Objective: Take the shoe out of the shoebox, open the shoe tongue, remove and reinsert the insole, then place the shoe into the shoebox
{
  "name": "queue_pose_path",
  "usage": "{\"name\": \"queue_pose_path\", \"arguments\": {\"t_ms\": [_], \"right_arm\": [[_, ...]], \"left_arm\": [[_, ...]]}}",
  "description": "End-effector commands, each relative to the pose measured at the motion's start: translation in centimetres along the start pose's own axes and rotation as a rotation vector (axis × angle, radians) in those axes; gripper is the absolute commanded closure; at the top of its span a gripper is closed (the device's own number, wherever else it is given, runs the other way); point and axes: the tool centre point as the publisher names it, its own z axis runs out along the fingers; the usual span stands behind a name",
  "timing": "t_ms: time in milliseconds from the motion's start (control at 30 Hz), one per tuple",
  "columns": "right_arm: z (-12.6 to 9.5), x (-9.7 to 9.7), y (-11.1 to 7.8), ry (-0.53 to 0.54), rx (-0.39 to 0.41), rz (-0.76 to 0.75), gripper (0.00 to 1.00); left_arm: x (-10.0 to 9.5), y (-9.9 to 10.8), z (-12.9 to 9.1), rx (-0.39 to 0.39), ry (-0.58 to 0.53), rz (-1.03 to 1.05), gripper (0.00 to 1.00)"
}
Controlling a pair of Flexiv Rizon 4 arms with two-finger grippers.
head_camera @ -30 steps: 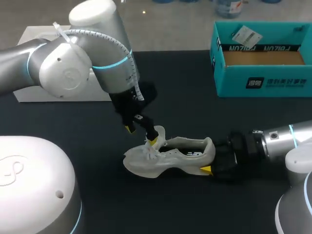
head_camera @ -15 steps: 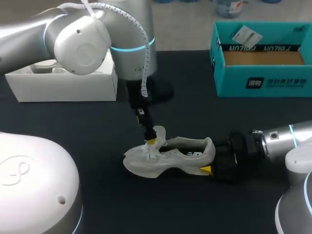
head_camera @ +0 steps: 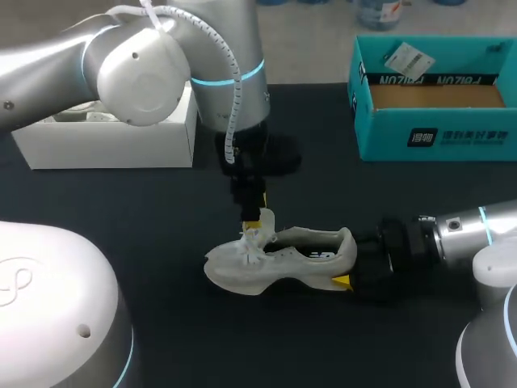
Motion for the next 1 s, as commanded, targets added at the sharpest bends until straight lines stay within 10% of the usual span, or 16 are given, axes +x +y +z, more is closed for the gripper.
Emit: {"name": "queue_pose_path", "arguments": {"t_ms": [33,700,1000], "right_arm": [[0.0,0.1,0.1,-0.002,0.002,0.0,1.0],[0.0,0.1,0.1,-0.002,0.002,0.0,1.0],[0.0,0.1,0.1,-0.002,0.002,0.0,1.0]], "left_arm": [[-0.4,-2.3,1.0,-0.026,0.008,-0.005,1.0],[-0.5,-3.2,1.7,-0.049,0.013,-0.014,1.0],[-2.1,-6.6,5.4,0.027,-0.033,-0.028,1.0]]}}
